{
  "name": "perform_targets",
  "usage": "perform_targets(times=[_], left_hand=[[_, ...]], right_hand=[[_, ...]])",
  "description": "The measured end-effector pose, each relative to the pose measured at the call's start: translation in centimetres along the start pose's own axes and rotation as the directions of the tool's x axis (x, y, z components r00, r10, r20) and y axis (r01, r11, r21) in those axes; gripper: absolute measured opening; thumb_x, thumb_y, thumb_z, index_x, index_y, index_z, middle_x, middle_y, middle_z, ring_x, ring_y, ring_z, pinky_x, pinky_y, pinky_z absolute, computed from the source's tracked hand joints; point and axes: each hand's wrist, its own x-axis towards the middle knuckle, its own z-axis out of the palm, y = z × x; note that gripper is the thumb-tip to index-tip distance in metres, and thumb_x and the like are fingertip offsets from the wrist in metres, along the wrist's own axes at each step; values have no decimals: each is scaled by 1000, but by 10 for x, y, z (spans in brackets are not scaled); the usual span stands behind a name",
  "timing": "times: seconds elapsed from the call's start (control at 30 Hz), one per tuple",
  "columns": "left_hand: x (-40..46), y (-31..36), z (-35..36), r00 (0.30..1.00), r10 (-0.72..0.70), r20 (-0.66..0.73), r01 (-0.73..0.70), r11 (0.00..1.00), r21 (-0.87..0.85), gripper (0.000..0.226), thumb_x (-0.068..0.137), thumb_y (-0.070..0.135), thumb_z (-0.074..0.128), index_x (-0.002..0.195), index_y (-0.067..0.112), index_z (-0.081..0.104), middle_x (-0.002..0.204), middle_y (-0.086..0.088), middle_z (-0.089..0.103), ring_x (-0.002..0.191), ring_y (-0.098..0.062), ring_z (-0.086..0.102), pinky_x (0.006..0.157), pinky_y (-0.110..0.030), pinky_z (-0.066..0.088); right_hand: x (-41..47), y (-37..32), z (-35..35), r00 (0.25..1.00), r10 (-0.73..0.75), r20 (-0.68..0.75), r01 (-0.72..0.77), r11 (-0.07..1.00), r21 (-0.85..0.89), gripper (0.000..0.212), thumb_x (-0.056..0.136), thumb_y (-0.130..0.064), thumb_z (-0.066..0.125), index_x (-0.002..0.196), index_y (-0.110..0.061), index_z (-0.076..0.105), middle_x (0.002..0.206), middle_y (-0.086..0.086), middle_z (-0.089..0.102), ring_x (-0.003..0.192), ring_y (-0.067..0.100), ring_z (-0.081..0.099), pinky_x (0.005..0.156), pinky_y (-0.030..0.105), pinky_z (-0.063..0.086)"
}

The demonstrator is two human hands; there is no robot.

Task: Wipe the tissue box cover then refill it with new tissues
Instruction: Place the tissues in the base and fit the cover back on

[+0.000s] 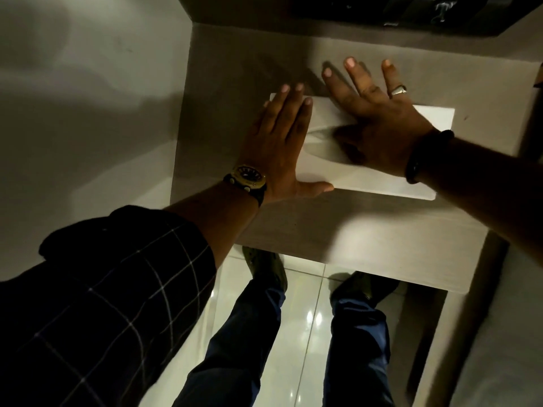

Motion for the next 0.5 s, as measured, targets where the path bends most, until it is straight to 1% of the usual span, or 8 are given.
perform_targets(times=[0.03,0.07,0.1,0.2,0.27,0.4,0.47,0.5], left_hand=[[0,0,-1,1000,1,8,-1,1000,0,125,68,90,39,149,-3,22,157,-24,19,146,-41,14,119,-50,8],[0,0,-1,1000,-2,16,2,1000,4,125,68,90,39,150,-3,21,158,-24,18,147,-41,13,119,-49,7],[0,-1,-2,1000,-5,21,4,1000,10,125,68,90,38,150,-3,21,158,-24,18,147,-41,12,119,-49,7],[0,0,-3,1000,-7,30,7,1000,22,124,69,90,37,149,-3,22,158,-25,18,146,-42,13,119,-52,11],[0,0,-3,999,-4,35,3,1000,26,123,70,90,36,149,-4,23,157,-26,18,146,-42,13,119,-54,13],[0,0,-2,999,-8,38,8,1000,14,123,68,89,38,149,-3,24,157,-25,20,146,-42,14,118,-54,14],[0,0,-2,999,-13,44,13,1000,10,124,67,90,38,149,-2,23,157,-24,20,146,-42,14,118,-54,15],[0,0,-1,999,-14,41,14,1000,10,124,67,90,37,149,-2,23,157,-24,20,146,-42,15,118,-53,15]], right_hand=[[-1,-3,-3,999,-49,0,49,996,-76,49,85,-31,60,133,-21,54,162,12,4,147,41,-1,111,71,3],[0,-6,-6,997,-78,28,81,985,-153,40,82,-34,63,120,-20,64,161,13,7,146,43,1,107,73,4],[4,-10,-7,994,-85,74,100,970,-222,37,81,-37,65,114,-21,68,161,14,8,146,44,3,105,73,5],[14,-14,-6,985,-97,141,142,926,-351,42,84,-45,57,118,-23,67,161,13,6,146,43,3,105,71,5],[17,-10,-5,980,-162,118,192,928,-320,42,85,-41,52,116,-19,69,160,13,6,147,42,5,106,72,4],[17,-4,-2,964,-254,78,265,946,-188,33,78,-35,54,93,-16,76,160,15,10,146,44,7,107,70,-1],[16,-4,-3,960,-265,89,275,949,-151,31,77,-33,57,94,-13,75,160,16,11,146,45,7,108,69,0],[15,-4,-5,958,-283,52,288,948,-133,30,78,-29,60,95,-9,75,159,18,14,145,47,10,108,70,2]])
